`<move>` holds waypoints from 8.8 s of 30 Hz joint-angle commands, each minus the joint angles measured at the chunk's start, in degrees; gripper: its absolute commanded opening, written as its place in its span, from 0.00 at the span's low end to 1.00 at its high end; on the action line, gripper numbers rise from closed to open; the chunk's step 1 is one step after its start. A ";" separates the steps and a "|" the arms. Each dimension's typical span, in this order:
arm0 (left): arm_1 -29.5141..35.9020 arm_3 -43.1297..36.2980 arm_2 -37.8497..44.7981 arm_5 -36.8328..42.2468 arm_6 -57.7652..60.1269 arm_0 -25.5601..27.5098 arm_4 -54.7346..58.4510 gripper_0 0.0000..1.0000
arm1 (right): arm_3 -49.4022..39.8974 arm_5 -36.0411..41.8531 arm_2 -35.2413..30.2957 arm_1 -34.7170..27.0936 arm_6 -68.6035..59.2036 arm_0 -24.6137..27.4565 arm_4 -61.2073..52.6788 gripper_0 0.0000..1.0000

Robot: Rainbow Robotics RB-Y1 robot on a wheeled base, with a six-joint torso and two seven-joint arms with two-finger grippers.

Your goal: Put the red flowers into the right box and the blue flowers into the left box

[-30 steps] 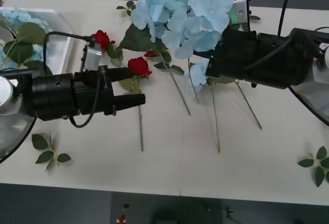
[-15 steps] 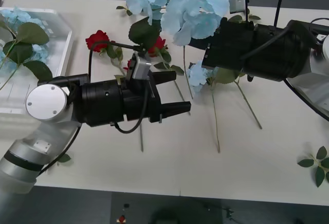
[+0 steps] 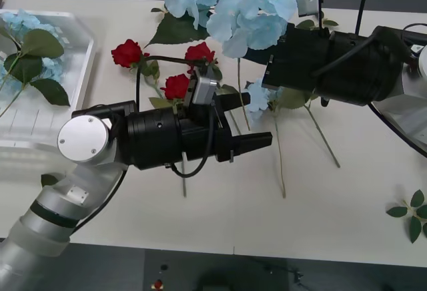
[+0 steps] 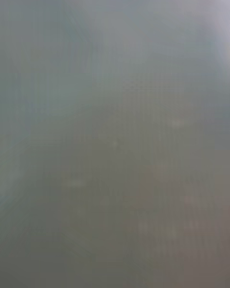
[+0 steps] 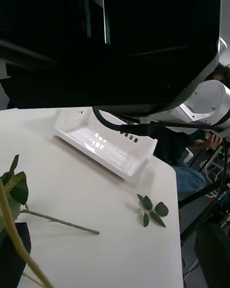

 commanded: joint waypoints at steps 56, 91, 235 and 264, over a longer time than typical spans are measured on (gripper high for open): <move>31.26 7.23 24.79 -2.07 -0.57 6.01 11.62 0.00 | 9.29 2.64 0.28 -16.67 -6.61 -0.99 -2.83 1.00; 47.16 20.94 49.40 21.49 28.96 9.53 -17.56 0.84 | 18.60 -4.74 15.93 -16.23 -47.83 -2.93 44.28 1.00; 0.23 22.88 -16.16 21.75 109.91 -21.50 -97.45 0.69 | -2.31 16.18 6.61 -2.26 -77.80 2.87 77.06 1.00; 5.15 17.69 -17.31 14.72 107.27 -15.52 -101.49 0.00 | 20.19 16.26 16.63 8.20 -82.54 -9.96 90.95 1.00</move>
